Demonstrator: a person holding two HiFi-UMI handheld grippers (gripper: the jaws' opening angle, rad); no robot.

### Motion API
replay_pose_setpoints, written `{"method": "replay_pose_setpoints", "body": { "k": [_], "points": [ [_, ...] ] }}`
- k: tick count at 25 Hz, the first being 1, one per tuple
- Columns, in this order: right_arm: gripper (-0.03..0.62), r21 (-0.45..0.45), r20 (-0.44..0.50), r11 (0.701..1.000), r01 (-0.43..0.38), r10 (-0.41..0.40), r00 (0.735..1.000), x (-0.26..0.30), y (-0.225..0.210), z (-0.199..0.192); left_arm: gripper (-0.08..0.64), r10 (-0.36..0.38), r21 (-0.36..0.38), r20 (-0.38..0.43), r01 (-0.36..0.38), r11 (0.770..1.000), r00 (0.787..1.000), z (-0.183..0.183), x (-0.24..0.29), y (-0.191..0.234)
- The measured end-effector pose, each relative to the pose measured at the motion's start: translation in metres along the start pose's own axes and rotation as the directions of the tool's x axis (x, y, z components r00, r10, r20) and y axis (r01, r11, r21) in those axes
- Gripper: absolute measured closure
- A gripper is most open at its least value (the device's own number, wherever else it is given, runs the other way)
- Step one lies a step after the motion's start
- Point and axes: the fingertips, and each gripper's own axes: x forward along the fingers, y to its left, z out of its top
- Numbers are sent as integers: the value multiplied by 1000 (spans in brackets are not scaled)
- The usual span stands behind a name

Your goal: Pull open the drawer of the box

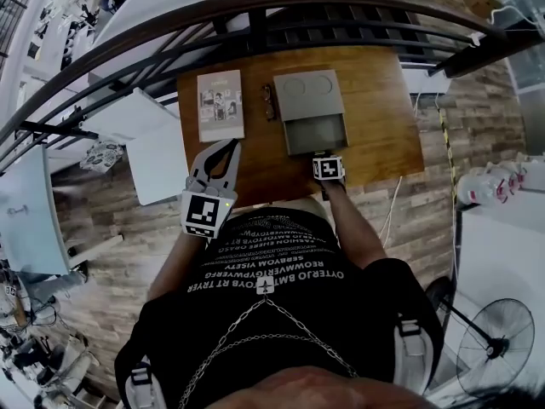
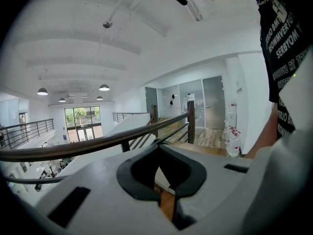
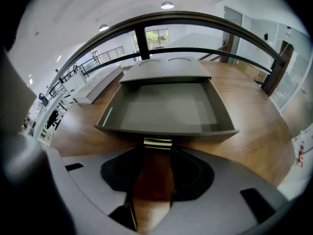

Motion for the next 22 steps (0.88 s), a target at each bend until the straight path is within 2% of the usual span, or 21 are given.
{"method": "replay_pose_setpoints", "body": {
  "k": [22],
  "points": [
    [431,-7,-3,1000,-1,1,1000,-5,3,-15,555,-13,18,11,13,1000,1000,5,-8,-10]
  ]
}}
